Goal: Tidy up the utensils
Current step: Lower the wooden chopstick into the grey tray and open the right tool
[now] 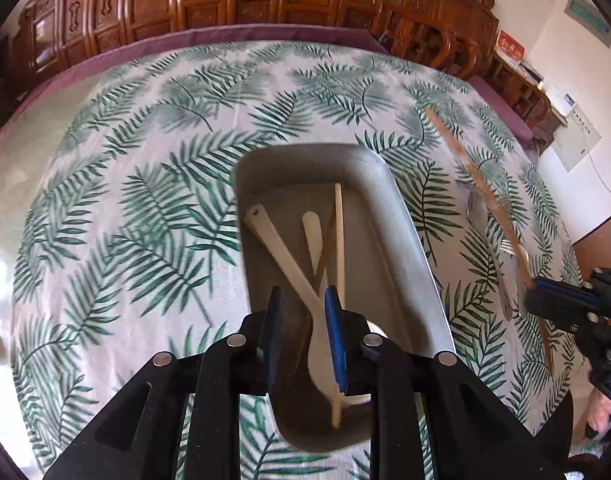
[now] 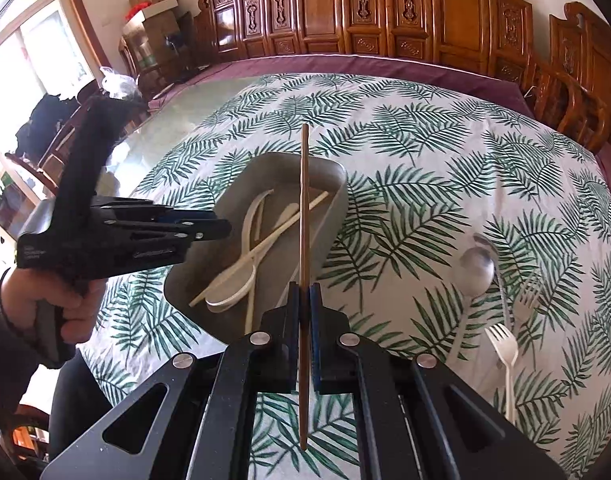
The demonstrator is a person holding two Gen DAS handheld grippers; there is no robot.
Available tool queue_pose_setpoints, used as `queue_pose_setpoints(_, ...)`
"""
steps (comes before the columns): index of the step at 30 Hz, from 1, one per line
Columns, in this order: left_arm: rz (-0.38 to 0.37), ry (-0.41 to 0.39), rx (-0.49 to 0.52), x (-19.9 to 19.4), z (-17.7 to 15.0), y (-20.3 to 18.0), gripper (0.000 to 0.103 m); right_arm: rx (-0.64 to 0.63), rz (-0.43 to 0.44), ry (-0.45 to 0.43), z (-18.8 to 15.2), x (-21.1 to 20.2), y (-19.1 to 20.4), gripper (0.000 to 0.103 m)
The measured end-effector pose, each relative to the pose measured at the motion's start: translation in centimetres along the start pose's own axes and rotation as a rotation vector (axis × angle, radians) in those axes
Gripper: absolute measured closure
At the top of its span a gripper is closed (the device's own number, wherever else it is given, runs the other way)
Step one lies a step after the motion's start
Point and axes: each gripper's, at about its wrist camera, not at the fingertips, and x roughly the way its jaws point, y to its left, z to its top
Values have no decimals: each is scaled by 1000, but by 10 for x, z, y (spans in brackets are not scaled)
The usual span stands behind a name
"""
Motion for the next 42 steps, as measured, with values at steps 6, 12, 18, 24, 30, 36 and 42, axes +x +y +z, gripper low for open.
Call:
queue_pose_setpoints(6, 33, -71, -26, -37, -13, 14, 67, 26, 32, -6, 5, 13, 10, 97)
queue_pose_setpoints(12, 80, -132, -62, -65, -22, 34, 37, 57, 69, -11, 15, 28, 17, 97)
queue_pose_setpoints(18, 126, -184, -79, -85, -28, 50, 14, 58, 70, 6, 21, 50, 25, 97)
queue_pose_setpoints(24, 124, -200, -96, -90, -36, 55, 12, 74, 77, 8, 29, 68, 30, 97)
queue_pose_setpoints(30, 124, -195, -104, -88, -48, 53, 12, 57, 40, 16, 31, 88, 31, 97)
queue_pose_setpoints(36, 121, -184, -106, -87, -53, 52, 12, 60, 20, 52, 19, 101, 25, 97)
queue_pose_setpoints(42, 124, -183, -90, -89, -52, 42, 12, 49, 39, 38, 17, 94, 25, 94)
